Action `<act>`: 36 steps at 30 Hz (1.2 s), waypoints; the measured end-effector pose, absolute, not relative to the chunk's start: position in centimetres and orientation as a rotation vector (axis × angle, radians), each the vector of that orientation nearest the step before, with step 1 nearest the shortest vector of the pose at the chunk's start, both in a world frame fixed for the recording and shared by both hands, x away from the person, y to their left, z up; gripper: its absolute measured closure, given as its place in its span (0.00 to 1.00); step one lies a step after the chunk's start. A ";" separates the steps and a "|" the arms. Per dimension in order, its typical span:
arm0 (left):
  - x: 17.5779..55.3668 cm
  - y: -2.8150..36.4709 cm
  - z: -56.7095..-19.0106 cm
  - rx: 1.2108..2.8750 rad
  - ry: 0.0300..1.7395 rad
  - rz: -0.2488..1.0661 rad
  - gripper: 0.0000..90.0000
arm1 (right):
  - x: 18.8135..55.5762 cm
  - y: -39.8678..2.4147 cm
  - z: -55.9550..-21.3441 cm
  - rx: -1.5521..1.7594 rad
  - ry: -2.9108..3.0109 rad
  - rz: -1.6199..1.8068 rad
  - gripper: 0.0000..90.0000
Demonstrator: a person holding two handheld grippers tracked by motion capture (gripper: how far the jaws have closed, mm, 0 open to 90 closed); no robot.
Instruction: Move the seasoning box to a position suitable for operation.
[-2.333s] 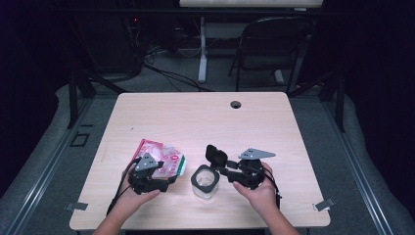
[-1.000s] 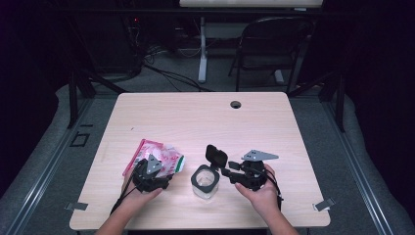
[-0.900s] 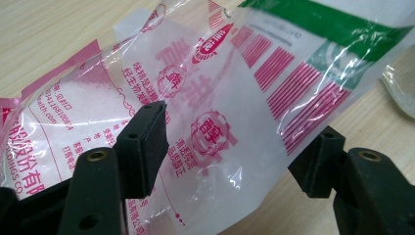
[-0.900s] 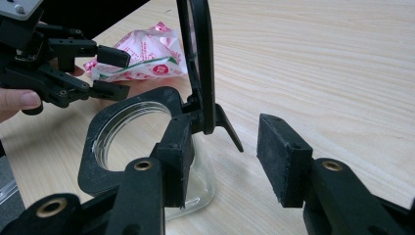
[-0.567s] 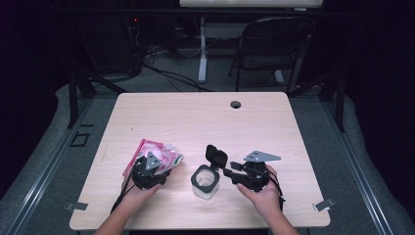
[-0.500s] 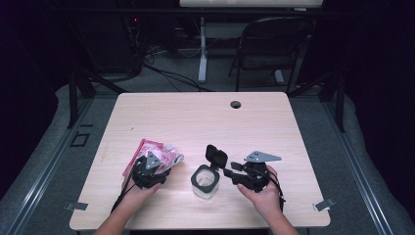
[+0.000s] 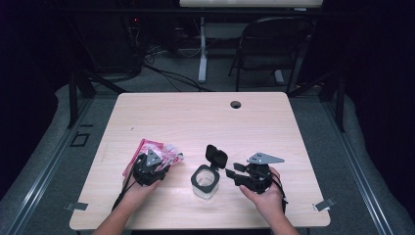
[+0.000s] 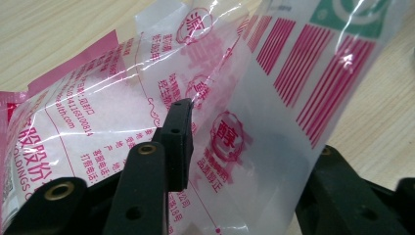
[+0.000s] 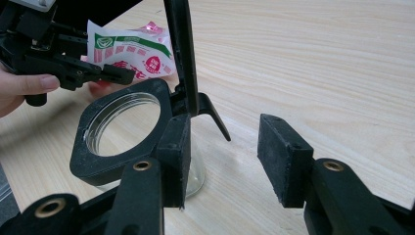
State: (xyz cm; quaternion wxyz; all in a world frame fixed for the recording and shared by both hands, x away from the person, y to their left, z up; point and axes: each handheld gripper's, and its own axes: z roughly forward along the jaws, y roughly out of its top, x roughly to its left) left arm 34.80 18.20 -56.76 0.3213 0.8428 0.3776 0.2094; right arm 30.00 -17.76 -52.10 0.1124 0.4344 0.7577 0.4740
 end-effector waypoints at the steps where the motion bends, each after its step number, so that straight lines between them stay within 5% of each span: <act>1: 34.9 18.2 -56.8 2.210 0.995 0.552 0.70 | 30.0 -17.8 -52.1 1.271 2.222 1.392 0.63; 36: 35.9 19.7 -56.3 2.130 1.051 0.444 0.97 | 29.9 -18.1 -52.4 1.283 2.218 1.385 0.63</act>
